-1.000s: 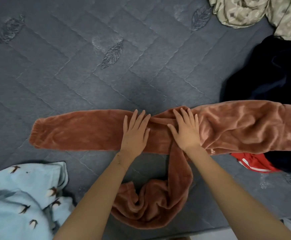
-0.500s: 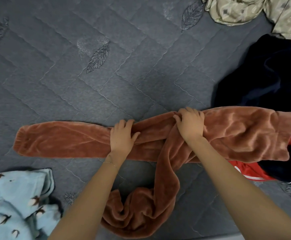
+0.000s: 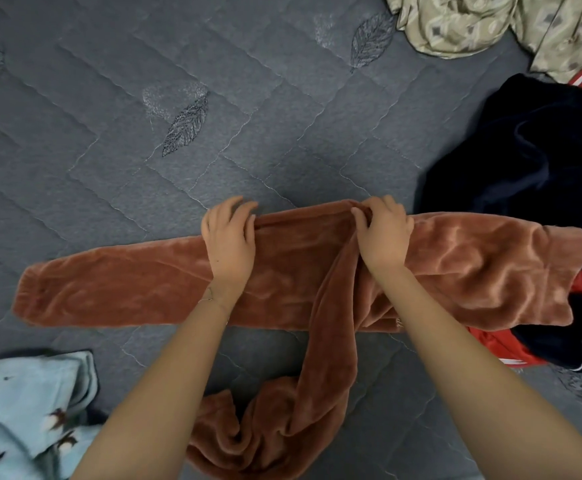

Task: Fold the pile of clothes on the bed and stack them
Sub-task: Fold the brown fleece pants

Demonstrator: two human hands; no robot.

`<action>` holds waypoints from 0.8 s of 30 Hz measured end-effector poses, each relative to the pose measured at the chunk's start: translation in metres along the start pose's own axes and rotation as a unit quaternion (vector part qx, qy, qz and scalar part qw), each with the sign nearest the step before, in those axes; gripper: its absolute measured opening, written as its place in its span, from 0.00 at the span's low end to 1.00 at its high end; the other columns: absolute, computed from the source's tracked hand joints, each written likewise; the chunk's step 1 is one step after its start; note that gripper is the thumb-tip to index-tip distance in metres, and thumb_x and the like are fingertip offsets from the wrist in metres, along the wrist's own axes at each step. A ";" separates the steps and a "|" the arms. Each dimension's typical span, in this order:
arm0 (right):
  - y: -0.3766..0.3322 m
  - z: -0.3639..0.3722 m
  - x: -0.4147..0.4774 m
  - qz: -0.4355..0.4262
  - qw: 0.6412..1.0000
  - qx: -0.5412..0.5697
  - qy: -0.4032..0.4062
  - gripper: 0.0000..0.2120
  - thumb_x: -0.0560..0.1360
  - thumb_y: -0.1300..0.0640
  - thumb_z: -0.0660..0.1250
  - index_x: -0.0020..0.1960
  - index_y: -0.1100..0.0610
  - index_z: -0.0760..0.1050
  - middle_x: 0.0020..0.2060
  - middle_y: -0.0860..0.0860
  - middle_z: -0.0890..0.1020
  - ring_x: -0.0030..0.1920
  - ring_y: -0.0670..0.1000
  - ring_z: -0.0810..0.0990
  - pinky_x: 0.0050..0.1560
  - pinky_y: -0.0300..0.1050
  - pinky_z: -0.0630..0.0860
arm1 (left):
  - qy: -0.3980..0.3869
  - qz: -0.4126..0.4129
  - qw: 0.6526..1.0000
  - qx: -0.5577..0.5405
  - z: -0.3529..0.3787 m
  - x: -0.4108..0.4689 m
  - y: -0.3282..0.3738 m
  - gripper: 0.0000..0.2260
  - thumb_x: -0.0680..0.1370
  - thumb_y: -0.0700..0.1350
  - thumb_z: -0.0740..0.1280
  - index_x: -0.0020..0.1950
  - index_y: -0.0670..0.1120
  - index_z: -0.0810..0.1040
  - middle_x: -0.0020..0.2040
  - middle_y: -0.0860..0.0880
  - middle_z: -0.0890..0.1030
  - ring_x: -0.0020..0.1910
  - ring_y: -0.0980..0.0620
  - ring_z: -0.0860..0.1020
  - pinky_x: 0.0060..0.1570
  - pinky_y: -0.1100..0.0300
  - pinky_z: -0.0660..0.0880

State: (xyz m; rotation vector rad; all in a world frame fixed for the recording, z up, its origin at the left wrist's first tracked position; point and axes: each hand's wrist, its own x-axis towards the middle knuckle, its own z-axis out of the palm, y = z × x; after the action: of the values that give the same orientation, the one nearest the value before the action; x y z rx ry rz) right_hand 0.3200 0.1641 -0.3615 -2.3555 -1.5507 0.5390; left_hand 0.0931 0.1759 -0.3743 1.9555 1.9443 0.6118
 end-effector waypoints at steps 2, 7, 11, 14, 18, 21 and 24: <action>0.000 -0.001 -0.004 -0.006 1.000 -0.007 -0.006 0.13 0.80 0.50 0.63 0.60 0.55 0.77 0.55 0.53 0.76 0.60 0.56 0.71 0.62 0.52 0.62 | 0.004 -0.001 1.000 0.002 -0.003 -0.010 -0.004 0.09 0.79 0.39 0.65 0.58 0.44 0.81 0.57 0.43 0.77 0.57 0.43 0.74 0.61 0.54 0.64; -0.002 -0.007 -0.031 -0.098 0.994 0.040 0.002 0.16 0.77 0.55 0.67 0.64 0.58 0.76 0.61 0.56 0.76 0.67 0.57 0.69 0.71 0.53 0.60 | -0.036 0.013 0.999 0.000 -0.012 -0.054 -0.012 0.09 0.79 0.42 0.67 0.58 0.46 0.80 0.54 0.45 0.75 0.53 0.46 0.72 0.56 0.52 0.64; -0.001 0.001 -0.066 -0.153 0.986 0.027 -0.064 0.16 0.76 0.59 0.68 0.63 0.59 0.78 0.65 0.57 0.76 0.73 0.61 0.65 0.75 0.60 0.53 | -0.115 0.030 0.992 -0.050 -0.012 -0.096 -0.011 0.09 0.78 0.43 0.69 0.57 0.45 0.81 0.55 0.46 0.76 0.56 0.47 0.74 0.58 0.50 0.68; 0.000 0.009 -0.092 -0.165 0.979 0.021 -0.120 0.16 0.77 0.59 0.68 0.64 0.58 0.77 0.68 0.56 0.73 0.75 0.59 0.61 0.76 0.56 0.47 | -0.181 0.060 0.979 -0.070 -0.006 -0.129 -0.007 0.09 0.77 0.42 0.70 0.57 0.44 0.81 0.54 0.45 0.78 0.53 0.44 0.76 0.55 0.53 0.68; 0.006 0.017 -0.128 -0.117 0.983 0.017 -0.140 0.20 0.76 0.56 0.69 0.67 0.57 0.74 0.72 0.55 0.68 0.75 0.58 0.59 0.76 0.54 0.48 | -0.237 0.054 0.966 -0.090 -0.003 -0.170 -0.003 0.12 0.78 0.47 0.69 0.59 0.44 0.79 0.56 0.46 0.78 0.55 0.46 0.76 0.56 0.53 0.70; 0.012 0.019 -0.159 -0.070 0.988 0.031 -0.136 0.28 0.74 0.56 0.71 0.72 0.56 0.68 0.74 0.57 0.63 0.73 0.58 0.62 0.73 0.54 0.59 | -0.296 0.039 0.946 -0.126 -0.007 -0.196 -0.001 0.15 0.77 0.56 0.68 0.55 0.46 0.77 0.51 0.50 0.78 0.50 0.51 0.76 0.53 0.55 0.72; 0.017 0.019 -0.182 -0.025 0.987 0.092 -0.128 0.33 0.74 0.60 0.72 0.75 0.56 0.62 0.74 0.56 0.60 0.72 0.56 0.63 0.71 0.49 0.64 | -0.380 0.033 0.918 -0.105 -0.014 -0.218 -0.008 0.23 0.73 0.64 0.68 0.57 0.48 0.73 0.53 0.53 0.78 0.51 0.55 0.75 0.52 0.59 0.72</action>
State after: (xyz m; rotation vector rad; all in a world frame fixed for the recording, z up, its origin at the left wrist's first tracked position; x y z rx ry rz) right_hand 0.2598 -0.0097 -0.3570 -2.1703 -1.5818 0.9622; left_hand 0.0822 -0.0422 -0.3835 1.7536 1.2721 0.0326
